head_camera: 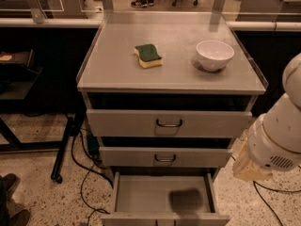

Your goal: Close bottom drawer

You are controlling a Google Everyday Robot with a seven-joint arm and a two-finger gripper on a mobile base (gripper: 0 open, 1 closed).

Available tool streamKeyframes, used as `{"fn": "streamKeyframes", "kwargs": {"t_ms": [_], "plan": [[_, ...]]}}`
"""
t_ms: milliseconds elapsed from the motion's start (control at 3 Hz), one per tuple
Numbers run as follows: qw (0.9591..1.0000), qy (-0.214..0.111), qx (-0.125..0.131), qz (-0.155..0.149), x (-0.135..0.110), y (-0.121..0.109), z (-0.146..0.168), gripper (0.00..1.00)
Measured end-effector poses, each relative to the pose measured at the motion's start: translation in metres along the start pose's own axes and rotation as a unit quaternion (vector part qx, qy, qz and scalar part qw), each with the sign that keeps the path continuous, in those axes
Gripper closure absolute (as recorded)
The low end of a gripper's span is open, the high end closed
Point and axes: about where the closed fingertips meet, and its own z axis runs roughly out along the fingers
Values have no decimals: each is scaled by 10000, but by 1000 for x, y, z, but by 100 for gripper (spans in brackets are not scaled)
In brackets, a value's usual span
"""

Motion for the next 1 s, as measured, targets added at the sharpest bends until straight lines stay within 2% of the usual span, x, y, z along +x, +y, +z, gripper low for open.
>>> {"fn": "streamKeyframes", "kwargs": {"t_ms": [333, 667, 1000], "plan": [[10000, -37, -53, 15, 1, 3, 4, 100], [9993, -240, -294, 57, 4, 15, 26, 100], [9971, -194, -739, 26, 1, 33, 102, 100]]}}
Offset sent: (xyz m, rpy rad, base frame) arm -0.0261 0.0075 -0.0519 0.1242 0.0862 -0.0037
